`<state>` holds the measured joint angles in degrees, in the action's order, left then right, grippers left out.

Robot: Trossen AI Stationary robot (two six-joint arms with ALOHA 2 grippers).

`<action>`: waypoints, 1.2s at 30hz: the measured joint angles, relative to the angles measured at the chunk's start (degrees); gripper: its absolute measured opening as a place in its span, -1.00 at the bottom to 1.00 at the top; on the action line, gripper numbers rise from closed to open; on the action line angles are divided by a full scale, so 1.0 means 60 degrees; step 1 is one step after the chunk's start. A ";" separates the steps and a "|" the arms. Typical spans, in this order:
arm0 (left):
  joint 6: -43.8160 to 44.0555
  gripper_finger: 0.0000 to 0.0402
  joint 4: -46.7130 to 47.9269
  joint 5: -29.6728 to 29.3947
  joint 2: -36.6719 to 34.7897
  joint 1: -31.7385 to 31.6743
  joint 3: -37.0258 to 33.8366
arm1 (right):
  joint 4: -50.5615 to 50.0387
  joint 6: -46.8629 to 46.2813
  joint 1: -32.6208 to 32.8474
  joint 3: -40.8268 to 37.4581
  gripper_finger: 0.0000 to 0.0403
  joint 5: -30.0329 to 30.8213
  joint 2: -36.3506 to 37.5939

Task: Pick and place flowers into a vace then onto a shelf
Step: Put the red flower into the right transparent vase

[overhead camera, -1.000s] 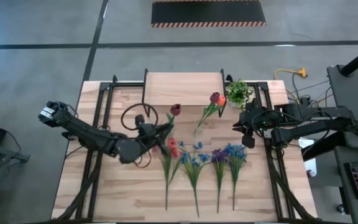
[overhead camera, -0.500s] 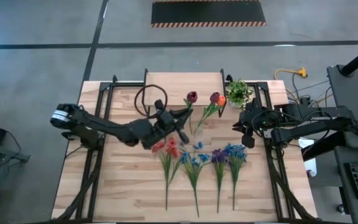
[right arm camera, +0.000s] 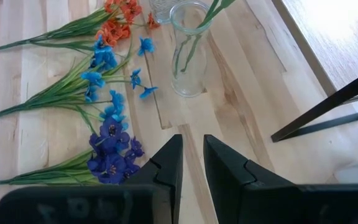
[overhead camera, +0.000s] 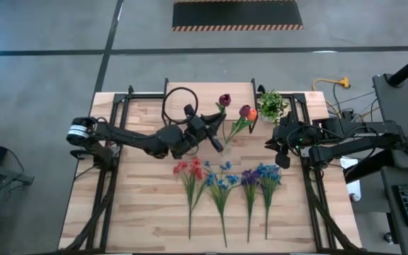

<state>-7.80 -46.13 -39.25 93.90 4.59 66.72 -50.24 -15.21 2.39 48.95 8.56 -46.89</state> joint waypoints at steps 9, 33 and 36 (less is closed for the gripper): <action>0.0023 -0.94 -0.0072 0.0177 0.0394 -0.0179 0.0000 | -0.0003 -0.0119 -0.0004 0.0000 -0.72 0.0000 -0.0007; 0.1753 -0.62 0.1218 0.0469 0.1055 -0.0384 -0.0044 | 0.0000 -0.0152 -0.0004 0.0000 -0.72 0.0004 -0.0007; 0.1997 -0.48 0.1351 0.0552 0.1055 -0.0380 -0.0044 | 0.0000 -0.0152 -0.0002 0.0000 -0.72 0.0004 -0.0007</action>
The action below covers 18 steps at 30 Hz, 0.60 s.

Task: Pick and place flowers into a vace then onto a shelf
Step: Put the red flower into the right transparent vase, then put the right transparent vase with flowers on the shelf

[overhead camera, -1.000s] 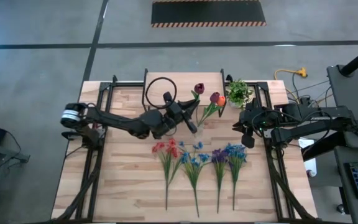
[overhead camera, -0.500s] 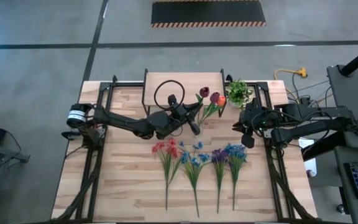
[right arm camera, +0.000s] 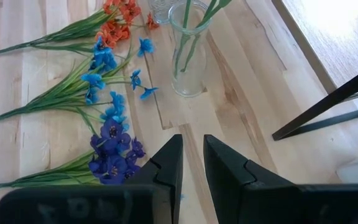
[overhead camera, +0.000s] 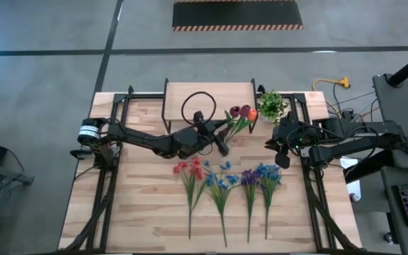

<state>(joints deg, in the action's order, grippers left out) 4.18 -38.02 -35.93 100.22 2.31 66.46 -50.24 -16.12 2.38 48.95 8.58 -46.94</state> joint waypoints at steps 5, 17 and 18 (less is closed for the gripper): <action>0.0051 -0.29 0.0409 0.0252 -0.0030 0.0005 0.0029 | 0.0000 -0.0044 -0.0002 0.0000 -0.72 0.0000 0.0000; 0.1254 -0.09 0.2160 0.1009 -0.0315 0.0108 0.0026 | 0.0004 -0.0073 -0.0002 0.0000 -0.72 -0.0004 0.0000; 0.1252 -0.09 0.2219 0.1118 -0.0355 0.0124 0.0026 | 0.0009 -0.0083 0.0001 0.0000 -0.72 -0.0004 0.0000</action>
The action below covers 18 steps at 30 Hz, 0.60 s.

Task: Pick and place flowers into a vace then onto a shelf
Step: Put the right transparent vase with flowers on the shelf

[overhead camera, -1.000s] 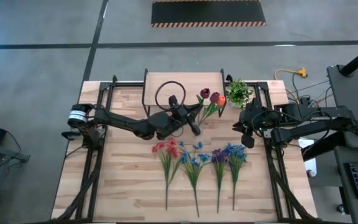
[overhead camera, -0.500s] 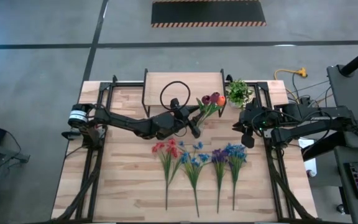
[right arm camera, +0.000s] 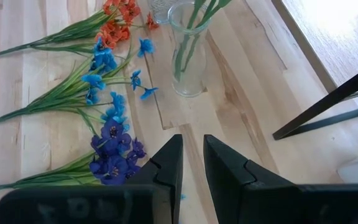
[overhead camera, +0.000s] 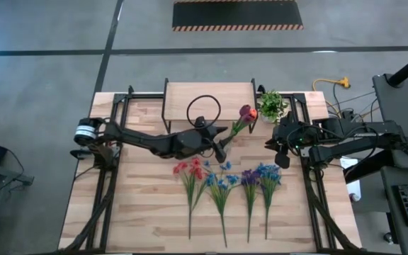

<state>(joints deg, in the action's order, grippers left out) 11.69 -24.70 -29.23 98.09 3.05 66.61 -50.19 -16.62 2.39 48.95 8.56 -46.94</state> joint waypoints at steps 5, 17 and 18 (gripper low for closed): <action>-0.0036 -0.09 0.0914 0.0397 -0.0500 0.0098 -0.0026 | 0.0228 -0.0374 0.0001 -0.0006 -0.72 -0.0007 0.0000; 0.0000 -0.09 0.5731 0.0583 -0.3220 0.0821 -0.0051 | 0.2625 -0.1064 0.0016 -0.1169 -0.65 -0.1436 -0.0011; 0.0003 -0.09 0.6008 0.0592 -0.3468 0.0930 -0.0051 | 0.2924 -0.1123 0.0016 -0.1311 -0.61 -0.1433 -0.0011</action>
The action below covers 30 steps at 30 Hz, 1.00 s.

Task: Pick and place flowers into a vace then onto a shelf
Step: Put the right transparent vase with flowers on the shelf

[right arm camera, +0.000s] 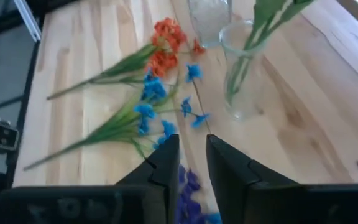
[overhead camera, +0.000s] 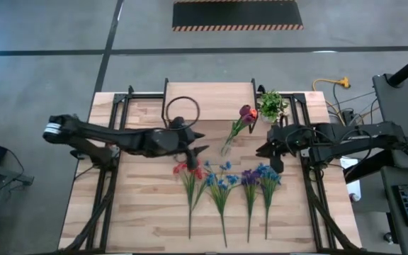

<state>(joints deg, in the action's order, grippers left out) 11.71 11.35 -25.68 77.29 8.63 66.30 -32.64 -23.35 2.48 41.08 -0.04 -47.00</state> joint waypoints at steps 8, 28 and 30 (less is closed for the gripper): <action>0.0778 -0.09 0.2401 -0.0021 -0.1764 0.0693 -0.0004 | 0.3651 0.0116 0.0007 -0.1489 -0.30 0.0006 -0.0227; 0.1270 -0.09 0.5566 -0.0115 -0.3722 0.1066 -0.0033 | 0.5828 -0.2004 0.0044 -0.2485 -0.18 0.0504 -0.3464; 0.1248 -0.09 0.5555 -0.0115 -0.3733 0.1066 -0.0033 | 0.5828 -0.2247 0.0047 -0.2446 -0.17 0.0497 -0.3764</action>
<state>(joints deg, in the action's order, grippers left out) 19.20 44.68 -26.37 54.89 15.03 66.11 2.33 -36.84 2.76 26.41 2.94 -69.59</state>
